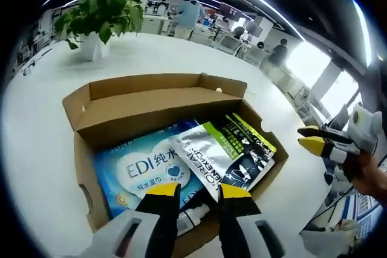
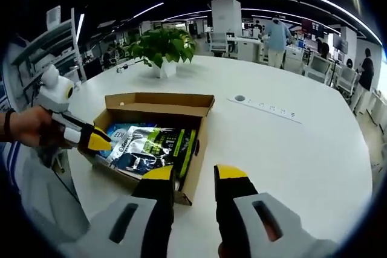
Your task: Operate the shoe box by opening the lid, removing the specified soft item, and placing it in the target area until the item is outside and the box remains undamaged.
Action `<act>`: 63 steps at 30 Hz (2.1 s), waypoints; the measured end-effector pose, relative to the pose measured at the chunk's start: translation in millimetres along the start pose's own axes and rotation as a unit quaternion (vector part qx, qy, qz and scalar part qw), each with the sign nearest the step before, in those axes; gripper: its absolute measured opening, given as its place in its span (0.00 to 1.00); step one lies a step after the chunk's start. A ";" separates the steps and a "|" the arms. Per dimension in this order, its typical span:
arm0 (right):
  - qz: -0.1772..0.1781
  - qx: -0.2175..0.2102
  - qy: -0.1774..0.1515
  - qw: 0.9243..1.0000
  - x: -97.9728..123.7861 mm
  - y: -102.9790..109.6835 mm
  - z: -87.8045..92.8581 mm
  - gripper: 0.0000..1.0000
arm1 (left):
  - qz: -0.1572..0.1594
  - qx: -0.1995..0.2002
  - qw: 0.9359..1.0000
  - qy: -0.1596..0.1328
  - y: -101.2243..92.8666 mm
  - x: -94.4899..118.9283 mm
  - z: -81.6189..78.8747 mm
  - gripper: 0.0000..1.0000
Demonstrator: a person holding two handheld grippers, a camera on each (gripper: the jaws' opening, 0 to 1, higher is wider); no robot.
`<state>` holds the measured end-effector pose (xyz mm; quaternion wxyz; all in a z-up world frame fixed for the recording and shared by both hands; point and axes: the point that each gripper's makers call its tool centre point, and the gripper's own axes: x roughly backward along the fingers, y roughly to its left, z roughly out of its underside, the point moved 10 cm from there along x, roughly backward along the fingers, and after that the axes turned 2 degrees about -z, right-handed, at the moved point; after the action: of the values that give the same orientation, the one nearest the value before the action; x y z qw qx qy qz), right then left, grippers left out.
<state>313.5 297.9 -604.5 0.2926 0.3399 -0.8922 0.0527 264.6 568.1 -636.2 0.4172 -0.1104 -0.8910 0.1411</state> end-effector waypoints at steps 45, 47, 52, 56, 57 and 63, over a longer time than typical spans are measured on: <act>-0.006 -0.012 0.010 1.000 0.1 14.9 7.5 0.22 | 0.018 0.048 0.999 -0.007 7.0 -11.7 0.1 0.02; -0.012 -0.014 0.011 1.000 -3.2 17.1 5.4 0.22 | 0.020 0.045 0.999 -0.007 7.7 -11.7 0.3 0.02; -0.023 -0.016 0.017 0.999 -13.5 22.3 0.7 0.22 | 0.020 0.028 0.999 -0.006 9.7 -10.3 0.4 0.02; -0.032 -0.014 0.021 0.999 -21.5 27.1 -1.9 0.22 | 0.018 0.025 0.999 -0.006 13.8 -8.6 0.4 0.02; -0.034 -0.012 0.022 0.999 -24.0 28.8 -2.4 0.22 | 0.020 0.024 0.999 -0.007 14.6 -8.3 0.8 0.02; -0.044 -0.021 0.038 0.998 -37.2 32.4 2.1 0.21 | 0.020 0.022 1.000 -0.008 18.6 -6.1 2.0 0.02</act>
<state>314.0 343.4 -623.5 0.3350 0.3701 -0.8658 0.0342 268.4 583.3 -648.1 0.4095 -0.1177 -0.8887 0.1694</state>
